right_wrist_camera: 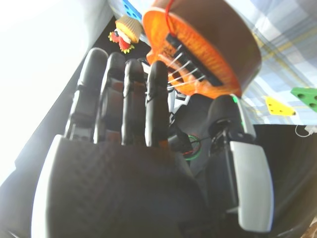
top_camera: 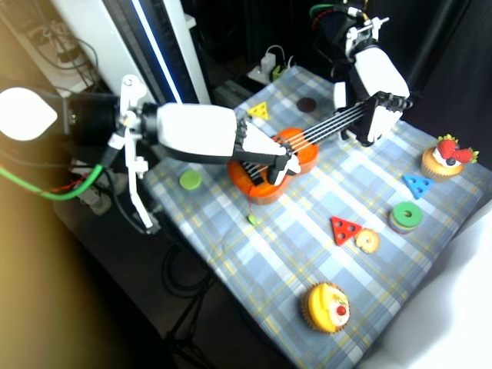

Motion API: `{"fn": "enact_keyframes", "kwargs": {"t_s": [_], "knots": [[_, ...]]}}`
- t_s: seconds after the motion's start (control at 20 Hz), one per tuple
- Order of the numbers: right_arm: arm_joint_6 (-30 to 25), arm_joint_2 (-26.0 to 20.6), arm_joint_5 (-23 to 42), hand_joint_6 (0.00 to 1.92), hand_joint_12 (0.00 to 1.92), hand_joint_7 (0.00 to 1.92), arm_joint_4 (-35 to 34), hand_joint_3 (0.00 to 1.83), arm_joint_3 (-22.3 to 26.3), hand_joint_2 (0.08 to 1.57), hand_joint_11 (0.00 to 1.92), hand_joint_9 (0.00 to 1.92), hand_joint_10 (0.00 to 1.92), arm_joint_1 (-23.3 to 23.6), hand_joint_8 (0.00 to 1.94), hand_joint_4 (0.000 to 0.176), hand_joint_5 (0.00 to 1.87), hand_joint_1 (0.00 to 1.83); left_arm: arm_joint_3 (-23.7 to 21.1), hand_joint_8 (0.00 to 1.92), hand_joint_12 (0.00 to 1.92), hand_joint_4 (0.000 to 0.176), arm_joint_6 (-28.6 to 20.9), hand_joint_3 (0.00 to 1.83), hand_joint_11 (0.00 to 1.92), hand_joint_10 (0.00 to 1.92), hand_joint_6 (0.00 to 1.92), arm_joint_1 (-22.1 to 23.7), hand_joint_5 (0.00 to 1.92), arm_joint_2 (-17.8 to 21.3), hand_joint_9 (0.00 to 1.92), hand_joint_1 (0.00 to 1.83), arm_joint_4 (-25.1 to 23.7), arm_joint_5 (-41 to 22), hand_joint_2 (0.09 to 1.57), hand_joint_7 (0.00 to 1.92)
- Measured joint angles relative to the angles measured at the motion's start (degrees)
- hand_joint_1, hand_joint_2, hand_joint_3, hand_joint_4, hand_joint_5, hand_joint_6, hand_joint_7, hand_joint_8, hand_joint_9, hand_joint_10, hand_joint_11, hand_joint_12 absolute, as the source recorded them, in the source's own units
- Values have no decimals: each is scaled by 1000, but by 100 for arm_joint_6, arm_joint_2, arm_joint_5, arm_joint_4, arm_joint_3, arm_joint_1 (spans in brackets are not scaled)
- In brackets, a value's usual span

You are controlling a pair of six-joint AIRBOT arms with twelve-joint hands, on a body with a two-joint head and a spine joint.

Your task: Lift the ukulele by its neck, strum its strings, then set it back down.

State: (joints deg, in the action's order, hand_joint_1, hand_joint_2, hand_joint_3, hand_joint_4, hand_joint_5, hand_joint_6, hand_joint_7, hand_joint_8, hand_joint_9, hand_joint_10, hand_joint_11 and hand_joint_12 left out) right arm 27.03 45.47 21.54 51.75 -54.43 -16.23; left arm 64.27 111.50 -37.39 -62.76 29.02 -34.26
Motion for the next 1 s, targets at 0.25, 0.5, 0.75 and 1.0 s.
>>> {"fn": "enact_keyframes", "kwargs": {"t_s": [0.25, 0.5, 0.75, 1.0], "knots": [[-50, -282, 356, 1195, 1920, 174, 22, 0, 96, 1433, 0, 0, 1394, 404, 1015, 0, 78, 42, 13, 1921, 1921, 0, -42, 5, 1418, 1921, 1921, -4, 819, 2, 1381, 1386, 101, -46, 1245, 1172], [-17, -522, 437, 1058, 1921, 130, -63, 0, 140, 1312, 0, 0, 851, 597, 765, 0, 280, 410, 13, 1921, 1921, 0, -42, 0, 1429, 1921, 1921, -7, 821, 0, 1371, 1396, 149, -44, 1199, 1123], [162, -581, 289, 1151, 1921, 120, -341, 0, 131, 1362, 0, 0, 753, 627, 738, 0, 362, 499, 13, 1921, 1921, 0, -37, 0, 1431, 1921, 1921, -7, 807, 2, 1366, 1394, 166, -46, 1205, 1113], [258, -579, 98, 1142, 1921, 0, -328, 0, 131, 1339, 0, 0, 532, 627, 678, 0, 121, 393, 11, 1921, 1921, 0, -42, 2, 1420, 1921, 1921, -7, 796, 0, 1345, 1379, 144, -42, 1218, 1089]]}}
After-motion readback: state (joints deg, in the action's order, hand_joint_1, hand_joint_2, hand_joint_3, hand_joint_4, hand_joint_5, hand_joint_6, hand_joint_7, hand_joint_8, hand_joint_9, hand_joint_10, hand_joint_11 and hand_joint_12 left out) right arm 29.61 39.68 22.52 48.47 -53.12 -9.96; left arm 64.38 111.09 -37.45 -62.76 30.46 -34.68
